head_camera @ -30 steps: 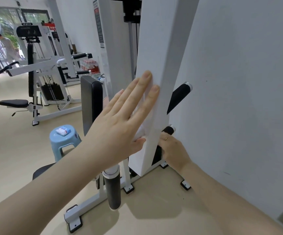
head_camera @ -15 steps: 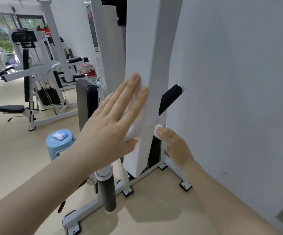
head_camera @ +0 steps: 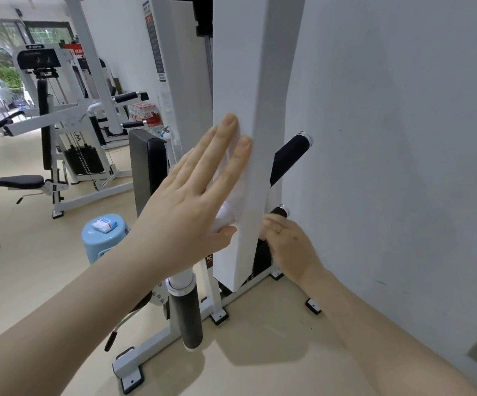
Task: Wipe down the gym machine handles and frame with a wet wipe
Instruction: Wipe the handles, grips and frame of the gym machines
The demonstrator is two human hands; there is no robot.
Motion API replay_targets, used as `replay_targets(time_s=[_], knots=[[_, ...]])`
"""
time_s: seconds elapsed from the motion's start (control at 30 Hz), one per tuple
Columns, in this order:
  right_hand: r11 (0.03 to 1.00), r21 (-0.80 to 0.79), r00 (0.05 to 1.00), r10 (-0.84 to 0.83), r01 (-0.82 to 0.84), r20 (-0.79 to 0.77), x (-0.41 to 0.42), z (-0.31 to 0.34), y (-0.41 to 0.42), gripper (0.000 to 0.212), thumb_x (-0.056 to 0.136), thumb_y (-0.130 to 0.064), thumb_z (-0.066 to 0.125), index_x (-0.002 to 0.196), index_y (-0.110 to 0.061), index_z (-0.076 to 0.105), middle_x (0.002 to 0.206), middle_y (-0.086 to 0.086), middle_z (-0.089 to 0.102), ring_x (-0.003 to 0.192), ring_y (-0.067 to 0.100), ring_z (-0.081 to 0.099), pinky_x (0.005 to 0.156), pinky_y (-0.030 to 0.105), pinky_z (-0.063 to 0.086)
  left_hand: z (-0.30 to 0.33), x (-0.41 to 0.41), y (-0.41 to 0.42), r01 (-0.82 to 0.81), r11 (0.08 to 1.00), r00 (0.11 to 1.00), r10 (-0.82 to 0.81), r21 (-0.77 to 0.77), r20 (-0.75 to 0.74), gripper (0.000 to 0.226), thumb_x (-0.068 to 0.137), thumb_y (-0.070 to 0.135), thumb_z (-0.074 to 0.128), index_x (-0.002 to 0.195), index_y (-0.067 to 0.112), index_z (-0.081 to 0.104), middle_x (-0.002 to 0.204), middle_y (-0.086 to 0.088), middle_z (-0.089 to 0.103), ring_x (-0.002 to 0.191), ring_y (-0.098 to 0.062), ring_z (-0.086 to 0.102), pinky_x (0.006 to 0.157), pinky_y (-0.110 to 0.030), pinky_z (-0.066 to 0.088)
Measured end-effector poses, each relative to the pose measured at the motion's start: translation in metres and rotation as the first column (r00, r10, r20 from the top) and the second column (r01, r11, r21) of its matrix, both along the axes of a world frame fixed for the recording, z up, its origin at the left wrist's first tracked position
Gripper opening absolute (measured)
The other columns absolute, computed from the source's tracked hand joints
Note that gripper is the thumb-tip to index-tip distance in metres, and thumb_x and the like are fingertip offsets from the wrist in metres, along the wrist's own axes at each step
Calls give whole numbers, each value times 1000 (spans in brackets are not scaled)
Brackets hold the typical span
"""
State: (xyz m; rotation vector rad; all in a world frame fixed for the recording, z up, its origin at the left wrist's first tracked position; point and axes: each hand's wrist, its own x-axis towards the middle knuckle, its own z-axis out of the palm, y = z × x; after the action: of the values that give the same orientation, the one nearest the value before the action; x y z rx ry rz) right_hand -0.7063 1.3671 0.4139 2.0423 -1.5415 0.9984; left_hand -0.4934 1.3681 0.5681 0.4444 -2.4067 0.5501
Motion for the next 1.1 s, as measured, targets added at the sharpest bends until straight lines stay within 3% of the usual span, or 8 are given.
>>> replay_targets(time_s=[0.1, 0.17, 0.4, 0.5, 0.63, 0.8, 0.97, 1.1], knots=[[994, -7, 987, 109, -110, -115, 6, 2, 8, 35, 75, 3, 51, 105, -10, 60, 102, 6, 70, 102, 24, 62, 87, 37, 53, 0, 0, 1, 6, 1000, 1000, -6, 8, -6, 88, 73, 38, 45, 144, 19, -4, 152, -13, -2, 142, -18, -8, 117, -32, 6], [999, -29, 992, -15, 19, 127, -2, 7, 9, 31, 83, -8, 43, 111, -14, 57, 105, 8, 68, 100, 24, 59, 87, 33, 50, 0, 0, 0, 9, 1000, 1000, -9, -1, 1, 90, 72, 35, 49, 144, 18, -3, 152, -14, -1, 142, -19, -8, 117, -30, 4], [977, 211, 448, -203, 34, 871, 4, 10, 0, 31, 99, -12, 39, 125, -10, 56, 122, 14, 60, 104, 17, 55, 75, -2, 39, 2, 2, -3, 4, 999, 1000, -4, -40, -10, 93, 70, 25, 57, 144, 13, 2, 152, -19, 4, 142, -22, -6, 117, -30, 7], [984, 155, 386, -110, -87, 916, 26, -2, -1, 35, 99, -12, 41, 132, -14, 49, 137, 0, 49, 129, 13, 42, 106, 16, 30, 4, 3, -7, 6, 999, 1000, -6, -50, -3, 92, 70, 27, 56, 145, 10, 4, 151, -20, 3, 142, -24, -4, 117, -30, 6], [970, 133, 338, -59, -202, 939, 48, -9, 8, 39, 99, -17, 42, 137, -18, 44, 134, -21, 38, 127, -6, 31, 95, -4, 24, 5, 5, -12, 3, 998, 1000, -3, -64, -8, 90, 70, 27, 56, 144, 7, 9, 150, -23, 7, 142, -27, 1, 117, -31, 5], [975, 141, -94, -159, -173, 983, 35, -3, -10, 23, 98, -27, 44, 115, -23, 60, 110, 1, 63, 106, 16, 58, 99, 33, 45, 6, 5, -14, 16, 999, 1000, -17, -49, -10, 90, 71, 29, 54, 144, 13, 5, 150, -21, 4, 142, -24, 0, 117, -27, 4], [970, 34, -289, -105, -240, 952, 55, -2, -5, 18, 96, -16, 49, 109, -18, 61, 109, 5, 63, 103, 18, 61, 89, 27, 49, 5, 6, -16, 26, 998, 999, -28, -62, -19, 91, 70, 26, 58, 143, 12, 6, 149, -23, 6, 142, -24, 0, 117, -28, 3], [983, 25, -200, -62, -180, 978, 56, 2, -13, 25, 96, -21, 50, 118, -23, 61, 120, 3, 62, 111, 18, 58, 98, 33, 46, 7, 6, -18, 24, 998, 1000, -24, -60, -3, 93, 70, 27, 59, 143, 11, 4, 149, -26, 7, 142, -27, 0, 117, -30, 4]])
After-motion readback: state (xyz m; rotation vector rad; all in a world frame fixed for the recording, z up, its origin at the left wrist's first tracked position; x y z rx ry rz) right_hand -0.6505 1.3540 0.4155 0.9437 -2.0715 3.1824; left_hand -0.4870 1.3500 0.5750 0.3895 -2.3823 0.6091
